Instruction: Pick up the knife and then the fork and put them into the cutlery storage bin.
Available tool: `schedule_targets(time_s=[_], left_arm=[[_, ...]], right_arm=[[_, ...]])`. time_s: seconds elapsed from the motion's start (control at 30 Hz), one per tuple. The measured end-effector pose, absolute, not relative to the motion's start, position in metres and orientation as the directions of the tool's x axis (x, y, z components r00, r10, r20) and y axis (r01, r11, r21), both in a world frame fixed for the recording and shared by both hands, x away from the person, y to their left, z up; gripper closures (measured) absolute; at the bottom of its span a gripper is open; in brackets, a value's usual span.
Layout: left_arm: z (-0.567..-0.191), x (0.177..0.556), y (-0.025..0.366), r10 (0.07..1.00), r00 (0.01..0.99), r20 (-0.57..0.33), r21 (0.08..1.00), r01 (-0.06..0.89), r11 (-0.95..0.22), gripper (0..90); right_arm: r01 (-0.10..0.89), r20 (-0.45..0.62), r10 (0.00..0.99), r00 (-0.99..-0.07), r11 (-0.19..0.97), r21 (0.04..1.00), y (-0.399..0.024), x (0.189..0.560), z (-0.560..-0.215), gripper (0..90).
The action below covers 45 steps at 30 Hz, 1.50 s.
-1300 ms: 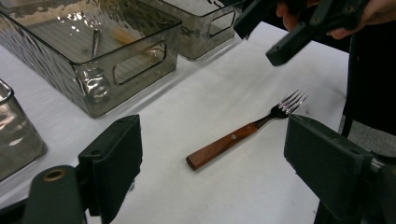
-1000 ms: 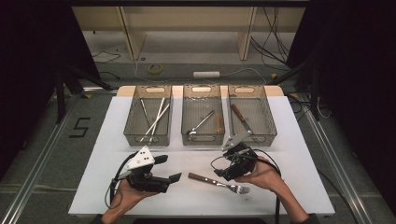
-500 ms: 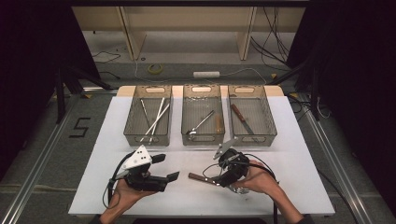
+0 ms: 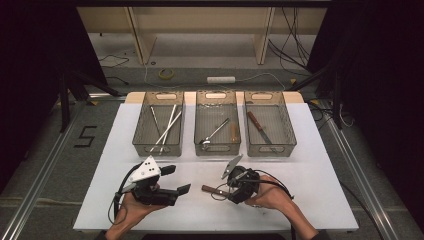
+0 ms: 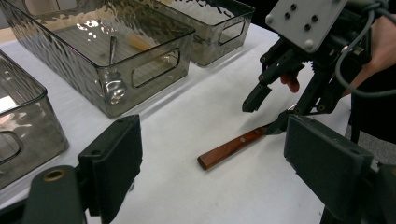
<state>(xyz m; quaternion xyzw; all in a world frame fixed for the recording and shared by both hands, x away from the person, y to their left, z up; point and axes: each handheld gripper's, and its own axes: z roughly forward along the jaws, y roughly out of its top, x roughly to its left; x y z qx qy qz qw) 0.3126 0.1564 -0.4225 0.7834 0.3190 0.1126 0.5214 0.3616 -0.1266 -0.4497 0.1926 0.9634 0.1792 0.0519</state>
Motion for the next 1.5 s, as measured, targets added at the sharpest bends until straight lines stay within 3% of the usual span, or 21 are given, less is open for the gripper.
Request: schedule_targets(time_s=[0.6,1.5], left_arm=[[-0.423,0.312,0.156,0.617,0.77,-0.16,0.887,0.386,-0.252,18.8],[-0.423,0.313,0.155,0.619,0.77,-0.158,0.886,0.387,-0.255,18.9]], right_arm=[[0.329,-0.019,0.355,-0.935,0.884,0.332,-0.122,0.363,-0.46,70.0],[0.327,-0.021,0.346,-0.938,0.903,0.277,-0.114,0.363,-0.461,77.4]])
